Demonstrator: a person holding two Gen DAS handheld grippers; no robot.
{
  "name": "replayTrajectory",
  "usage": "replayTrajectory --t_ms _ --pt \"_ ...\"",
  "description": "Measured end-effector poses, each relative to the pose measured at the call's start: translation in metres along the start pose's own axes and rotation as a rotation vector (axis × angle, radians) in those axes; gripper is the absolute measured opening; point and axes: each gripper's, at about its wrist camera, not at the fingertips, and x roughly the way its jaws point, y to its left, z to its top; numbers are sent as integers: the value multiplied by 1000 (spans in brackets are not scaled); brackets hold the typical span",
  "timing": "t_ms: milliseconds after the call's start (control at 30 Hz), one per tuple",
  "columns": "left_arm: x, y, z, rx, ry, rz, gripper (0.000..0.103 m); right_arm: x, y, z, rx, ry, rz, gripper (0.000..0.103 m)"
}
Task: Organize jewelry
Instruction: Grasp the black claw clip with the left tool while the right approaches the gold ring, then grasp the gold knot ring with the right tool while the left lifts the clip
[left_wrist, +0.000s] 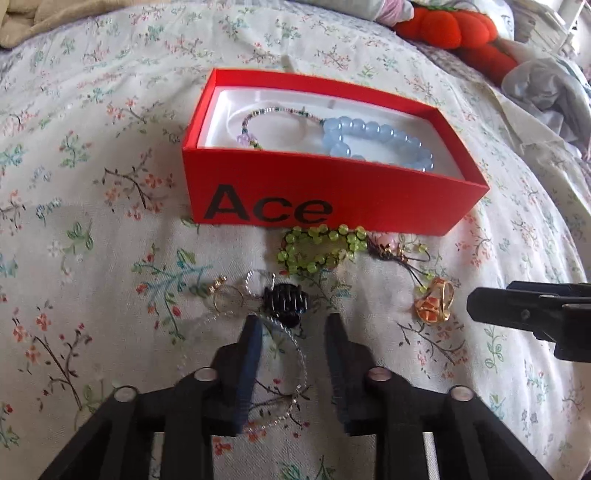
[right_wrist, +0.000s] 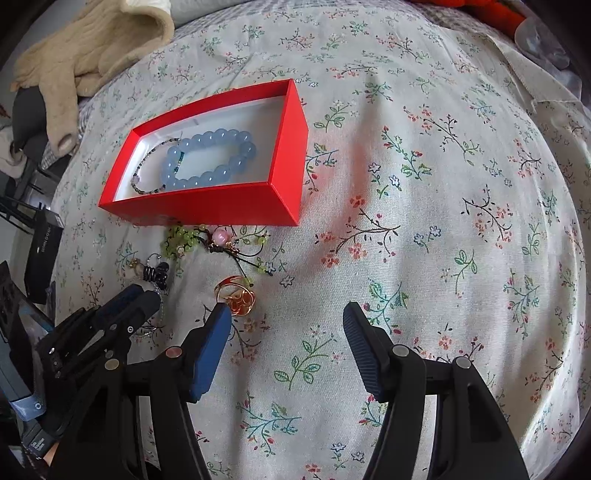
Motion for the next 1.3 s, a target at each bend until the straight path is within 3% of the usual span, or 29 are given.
replayTrajectory --t_ms 400,433,467,567,1133,1200,1267,1300 --pt "17 -4 9 3 -4 25 33 -1 -2 1 2 2 16 66" --pt "17 -4 10 3 -4 26 32 -2 -2 1 3 2 17 66" --pt "17 -5 10 4 -6 25 23 -2 -3 1 4 1 19 66" --pt "16 -6 10 18 -5 28 23 -3 -3 1 6 -1 22 66" --pt "-20 18 10 -54 -14 4 23 25 27 9 44 35 77 65" --pt "-22 21 10 -59 -13 3 23 28 31 10 41 35 66 57" --pt "-24 23 10 -61 -12 3 23 31 33 11 31 34 53 38" --pt "-25 24 10 -63 -12 2 23 31 33 10 28 31 47 35"
